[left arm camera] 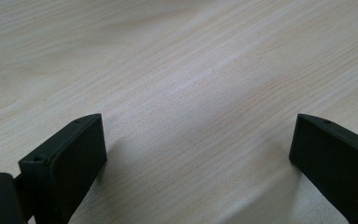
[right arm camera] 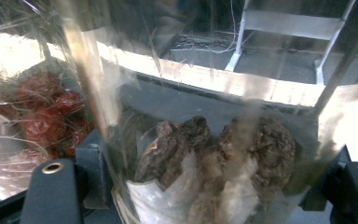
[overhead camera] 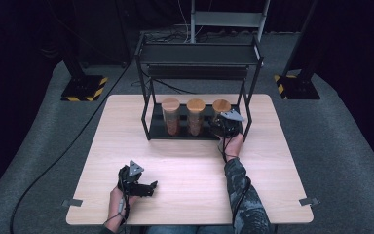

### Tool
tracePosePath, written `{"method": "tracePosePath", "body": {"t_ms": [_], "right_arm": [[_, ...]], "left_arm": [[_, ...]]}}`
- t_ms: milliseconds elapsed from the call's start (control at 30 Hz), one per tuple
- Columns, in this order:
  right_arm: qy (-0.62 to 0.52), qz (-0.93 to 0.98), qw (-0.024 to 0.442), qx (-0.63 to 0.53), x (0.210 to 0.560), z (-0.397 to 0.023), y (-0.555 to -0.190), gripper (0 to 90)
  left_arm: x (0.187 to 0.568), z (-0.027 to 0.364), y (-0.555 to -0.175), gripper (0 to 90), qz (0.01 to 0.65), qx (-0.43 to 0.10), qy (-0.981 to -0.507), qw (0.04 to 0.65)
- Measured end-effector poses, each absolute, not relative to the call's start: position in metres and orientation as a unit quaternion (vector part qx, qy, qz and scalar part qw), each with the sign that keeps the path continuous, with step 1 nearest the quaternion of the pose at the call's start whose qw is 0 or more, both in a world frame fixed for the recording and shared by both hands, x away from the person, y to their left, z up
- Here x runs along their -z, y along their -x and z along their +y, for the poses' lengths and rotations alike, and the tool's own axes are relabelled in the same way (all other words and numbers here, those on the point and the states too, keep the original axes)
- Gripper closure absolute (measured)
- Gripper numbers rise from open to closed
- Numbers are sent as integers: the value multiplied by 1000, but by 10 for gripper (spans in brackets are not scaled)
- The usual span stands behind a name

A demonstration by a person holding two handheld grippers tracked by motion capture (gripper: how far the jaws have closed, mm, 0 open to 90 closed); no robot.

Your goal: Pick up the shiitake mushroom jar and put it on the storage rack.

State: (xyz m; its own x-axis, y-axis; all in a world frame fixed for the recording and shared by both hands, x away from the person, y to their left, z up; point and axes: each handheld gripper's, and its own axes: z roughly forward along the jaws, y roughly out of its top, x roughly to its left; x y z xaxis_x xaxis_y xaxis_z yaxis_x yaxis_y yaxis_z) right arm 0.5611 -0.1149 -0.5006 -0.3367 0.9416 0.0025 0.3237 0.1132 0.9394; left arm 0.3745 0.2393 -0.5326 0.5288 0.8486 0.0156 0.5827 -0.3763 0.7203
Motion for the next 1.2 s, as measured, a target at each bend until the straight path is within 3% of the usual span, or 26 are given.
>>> {"method": "tracePosePath", "body": {"t_ms": [533, 700, 800, 1200], "right_arm": [[-480, 677, 321, -455, 497, -114, -562, 245], [-491, 694, 289, -441, 495, -114, -564, 79], [-486, 703, 283, -435, 492, -114, -558, 29], [-479, 724, 267, -419, 482, -123, -516, 0]], "left_arm": [[533, 239, -374, 30, 444, -196, -806, 339], [533, 239, -374, 30, 444, -196, -806, 339], [533, 239, -374, 30, 444, -196, -806, 338], [533, 240, -375, 29, 445, -195, -806, 339]]}}
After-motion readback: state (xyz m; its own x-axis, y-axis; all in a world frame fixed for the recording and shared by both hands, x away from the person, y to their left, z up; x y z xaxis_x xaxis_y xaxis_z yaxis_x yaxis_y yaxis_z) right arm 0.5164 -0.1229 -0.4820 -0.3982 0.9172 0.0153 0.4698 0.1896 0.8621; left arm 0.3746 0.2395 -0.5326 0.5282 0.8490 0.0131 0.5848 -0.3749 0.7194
